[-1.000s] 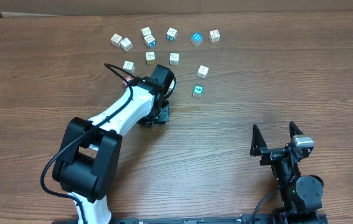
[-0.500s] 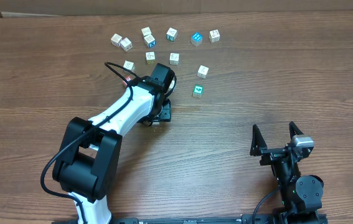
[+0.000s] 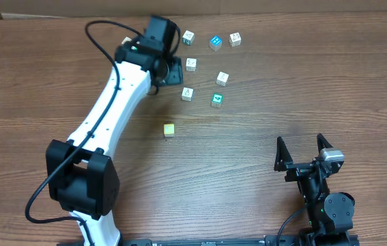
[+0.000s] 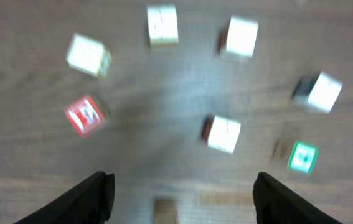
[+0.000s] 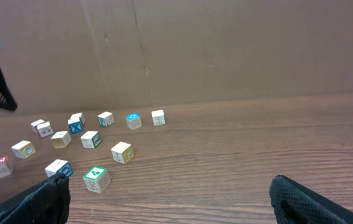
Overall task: Form a horizontal line
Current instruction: 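Move the left gripper back to the red-faced 5 block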
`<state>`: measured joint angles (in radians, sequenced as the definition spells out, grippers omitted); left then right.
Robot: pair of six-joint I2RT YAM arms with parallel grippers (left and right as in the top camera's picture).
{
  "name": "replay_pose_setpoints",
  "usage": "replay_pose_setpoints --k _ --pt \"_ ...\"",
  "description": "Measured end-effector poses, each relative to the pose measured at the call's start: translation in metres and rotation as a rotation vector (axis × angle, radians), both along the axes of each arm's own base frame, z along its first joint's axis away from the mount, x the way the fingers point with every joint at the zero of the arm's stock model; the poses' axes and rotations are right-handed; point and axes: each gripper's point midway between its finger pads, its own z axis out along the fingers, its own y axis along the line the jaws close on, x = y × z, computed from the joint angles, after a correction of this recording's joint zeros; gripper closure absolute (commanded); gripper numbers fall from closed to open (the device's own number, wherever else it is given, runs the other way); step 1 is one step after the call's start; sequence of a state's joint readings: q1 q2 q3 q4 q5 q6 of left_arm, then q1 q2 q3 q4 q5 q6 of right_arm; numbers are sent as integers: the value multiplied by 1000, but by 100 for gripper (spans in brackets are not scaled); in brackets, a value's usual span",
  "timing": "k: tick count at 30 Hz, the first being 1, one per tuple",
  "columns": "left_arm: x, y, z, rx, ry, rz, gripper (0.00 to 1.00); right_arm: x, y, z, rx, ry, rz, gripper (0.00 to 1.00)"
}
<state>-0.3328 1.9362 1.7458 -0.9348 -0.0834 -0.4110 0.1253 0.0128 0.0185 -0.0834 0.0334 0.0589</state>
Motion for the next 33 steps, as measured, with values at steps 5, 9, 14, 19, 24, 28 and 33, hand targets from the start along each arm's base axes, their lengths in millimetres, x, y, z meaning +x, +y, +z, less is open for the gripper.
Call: replay_pose_setpoints --k 5,9,14,19,24,28,33 --pt "22 18 10 -19 -73 50 22 0 0 0 0 0 -1 0" --pt "33 38 12 -6 -102 97 21 0 0 0 0 0 0 0" --pt "39 51 -10 18 -66 126 21 0 0 0 0 0 0 0" --pt "40 59 -58 50 33 138 21 0 0 0 -1 0 0 0" --pt "35 68 -103 77 133 152 21 0 0 0 0 0 0 0" --pt "30 77 -128 91 192 167 21 0 0 0 0 0 0 0" --pt "26 87 -145 98 238 180 32 0 0 0 0 0 -1 0"
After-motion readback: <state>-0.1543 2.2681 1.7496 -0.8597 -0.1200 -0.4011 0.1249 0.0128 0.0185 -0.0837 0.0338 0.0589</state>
